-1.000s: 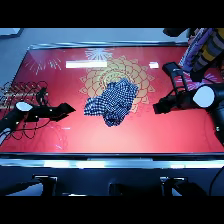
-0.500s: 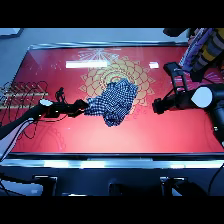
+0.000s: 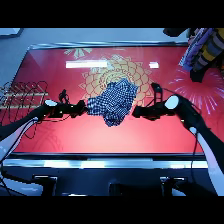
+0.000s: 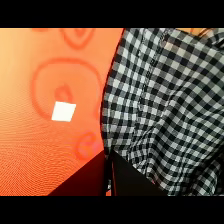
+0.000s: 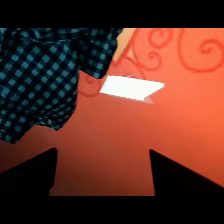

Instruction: Fold the clothes and pants, and hang the long-sleeved shirts on hangers.

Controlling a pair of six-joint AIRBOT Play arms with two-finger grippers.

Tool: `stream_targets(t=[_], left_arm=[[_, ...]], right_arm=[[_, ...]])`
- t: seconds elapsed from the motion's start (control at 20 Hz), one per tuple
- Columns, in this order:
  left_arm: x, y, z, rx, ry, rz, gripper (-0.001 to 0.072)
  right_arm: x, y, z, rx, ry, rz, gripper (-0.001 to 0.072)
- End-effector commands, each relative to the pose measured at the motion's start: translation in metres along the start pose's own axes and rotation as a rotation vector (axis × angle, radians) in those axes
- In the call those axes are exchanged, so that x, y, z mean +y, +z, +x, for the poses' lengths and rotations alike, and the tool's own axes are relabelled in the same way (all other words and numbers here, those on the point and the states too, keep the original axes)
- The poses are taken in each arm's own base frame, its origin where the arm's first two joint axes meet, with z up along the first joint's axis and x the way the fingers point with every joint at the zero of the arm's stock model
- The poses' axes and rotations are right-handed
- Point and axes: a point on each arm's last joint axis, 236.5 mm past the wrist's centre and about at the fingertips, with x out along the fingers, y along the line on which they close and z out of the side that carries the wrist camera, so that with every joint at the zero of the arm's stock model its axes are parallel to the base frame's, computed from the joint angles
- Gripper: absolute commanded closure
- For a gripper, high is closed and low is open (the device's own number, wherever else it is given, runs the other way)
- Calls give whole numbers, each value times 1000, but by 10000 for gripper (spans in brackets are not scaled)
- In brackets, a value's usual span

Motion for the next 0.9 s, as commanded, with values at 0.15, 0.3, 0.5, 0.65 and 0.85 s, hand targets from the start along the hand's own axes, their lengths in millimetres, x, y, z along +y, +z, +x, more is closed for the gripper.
stream_targets(t=[0.15, 0.3, 0.5, 0.65, 0.85], left_arm=[[-1, 0, 0, -2, -2, -3, 687], [-1, 0, -1, -2, -2, -3, 687], [-5, 2, -5, -9, -9, 2, 689], [-26, 22, -31, -58, -21, 88, 691], [-111, 76, -130, -272, -62, 335, 692]], right_arm=[[14, 12, 77, -14, 239, 133, 119], [16, 16, 88, -24, 284, 181, 129], [29, 28, 86, -62, 358, 221, 681], [52, 50, 43, -151, 385, 132, 682], [82, 120, -107, -447, 267, -90, 682]])
